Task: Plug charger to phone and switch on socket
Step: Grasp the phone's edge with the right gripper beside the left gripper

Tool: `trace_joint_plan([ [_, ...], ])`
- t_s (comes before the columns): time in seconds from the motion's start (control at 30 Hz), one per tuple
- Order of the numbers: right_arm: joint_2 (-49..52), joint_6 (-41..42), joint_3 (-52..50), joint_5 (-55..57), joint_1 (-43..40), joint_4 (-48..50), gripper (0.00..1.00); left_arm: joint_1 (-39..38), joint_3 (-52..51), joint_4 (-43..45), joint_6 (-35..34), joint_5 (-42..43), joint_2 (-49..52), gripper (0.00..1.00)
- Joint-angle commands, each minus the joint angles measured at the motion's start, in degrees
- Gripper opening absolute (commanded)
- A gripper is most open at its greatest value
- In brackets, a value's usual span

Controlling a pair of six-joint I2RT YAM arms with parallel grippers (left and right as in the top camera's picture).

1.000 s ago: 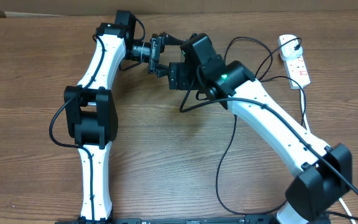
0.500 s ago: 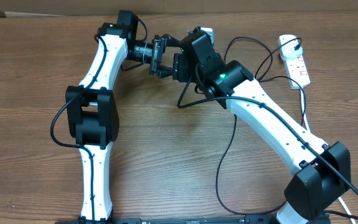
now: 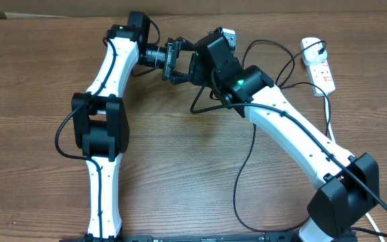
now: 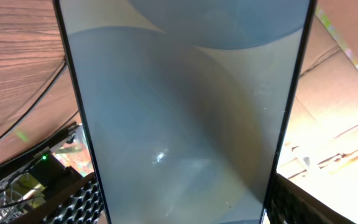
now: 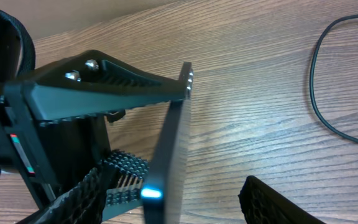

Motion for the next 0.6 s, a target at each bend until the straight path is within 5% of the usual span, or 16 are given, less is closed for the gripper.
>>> trace_joint_plan([
  [0.0, 0.44, 0.35, 1.14, 1.01, 0.26, -0.2, 0.68, -1.16, 1.62, 0.24, -1.38, -0.44, 0.28, 0.74],
  [0.17, 0.61, 0.37, 1.14, 1.2, 0.26, -0.2, 0.6, -1.53, 1.62, 0.39, -1.4, -0.59, 0.28, 0.74],
  [0.57, 2.97, 0.59, 1.14, 1.22, 0.22, -1.55, 0.59, -1.51, 1.62, 0.39, -1.99, -0.39, 0.28, 0.74],
])
